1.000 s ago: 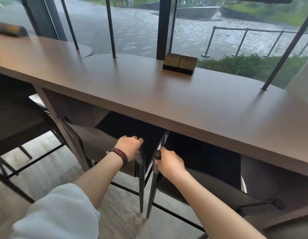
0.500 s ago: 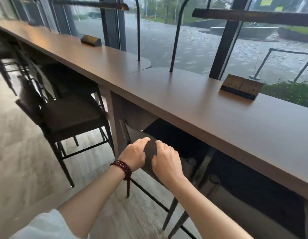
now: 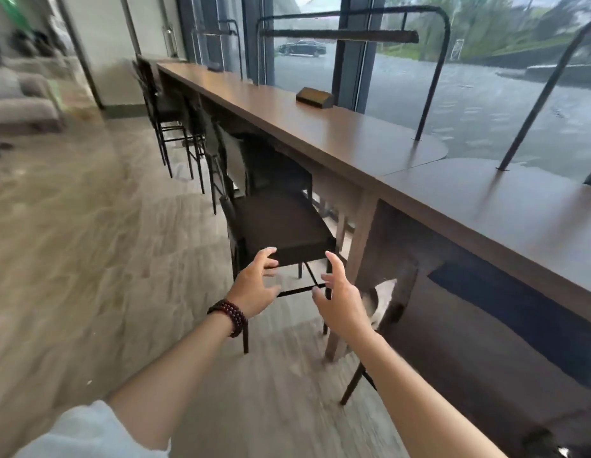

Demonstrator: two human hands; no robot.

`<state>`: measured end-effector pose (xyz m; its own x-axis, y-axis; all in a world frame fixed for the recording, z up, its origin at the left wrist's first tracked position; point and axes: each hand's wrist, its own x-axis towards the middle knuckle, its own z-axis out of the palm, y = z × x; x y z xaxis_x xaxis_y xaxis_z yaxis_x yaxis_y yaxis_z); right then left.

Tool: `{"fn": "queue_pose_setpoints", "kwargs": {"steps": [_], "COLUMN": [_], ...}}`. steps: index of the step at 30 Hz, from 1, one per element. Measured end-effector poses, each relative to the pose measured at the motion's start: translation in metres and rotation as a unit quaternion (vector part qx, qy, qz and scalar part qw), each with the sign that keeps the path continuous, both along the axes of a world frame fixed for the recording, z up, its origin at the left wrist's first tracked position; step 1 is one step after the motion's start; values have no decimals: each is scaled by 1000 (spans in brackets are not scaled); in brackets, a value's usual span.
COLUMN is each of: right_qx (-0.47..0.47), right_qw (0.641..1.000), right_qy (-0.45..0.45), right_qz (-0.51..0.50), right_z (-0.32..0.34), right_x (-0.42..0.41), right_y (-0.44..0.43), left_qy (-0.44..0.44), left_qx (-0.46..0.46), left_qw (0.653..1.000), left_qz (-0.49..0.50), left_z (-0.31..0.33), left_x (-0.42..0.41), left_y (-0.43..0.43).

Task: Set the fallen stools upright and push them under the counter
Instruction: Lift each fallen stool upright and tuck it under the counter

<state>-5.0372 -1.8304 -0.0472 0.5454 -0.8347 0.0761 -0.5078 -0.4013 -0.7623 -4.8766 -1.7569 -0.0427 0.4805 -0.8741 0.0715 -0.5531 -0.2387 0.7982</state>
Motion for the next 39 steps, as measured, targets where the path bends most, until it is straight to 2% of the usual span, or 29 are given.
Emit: {"fn": "queue_pose_setpoints", "kwargs": {"steps": [5, 10, 14, 20, 27, 33, 36, 39], "right_qx": [77, 177, 231, 250, 228, 147, 123, 94], "right_qw": [990, 958, 939, 935, 951, 979, 987, 975], "right_qy": [-111, -221, -252, -248, -206, -121, -25, 150], "right_qz": [36, 44, 45, 42, 8, -71, -99, -137], "right_z": [-3, -2, -2, 2, -6, -22, -25, -26], "right_x": [83, 165, 232, 314, 385, 454, 492, 523], "right_y": [-13, -49, -85, -137, -176, -205, -212, -213], "left_qy": [121, 221, 285, 343, 357, 340, 317, 290], "left_qx": [-53, -97, -107, -125, -109, -68, -40, -1], "left_qw": [991, 968, 948, 923, 923, 938, 947, 950], "left_qz": [37, 72, 92, 119, 95, 13, -43, -112], "left_z": [4, 10, 17, 22, 7, -11, -19, -24], "left_x": [74, 149, 216, 304, 393, 474, 520, 560], "left_y": [-2, -29, -61, -103, -154, -213, -247, -284]}}
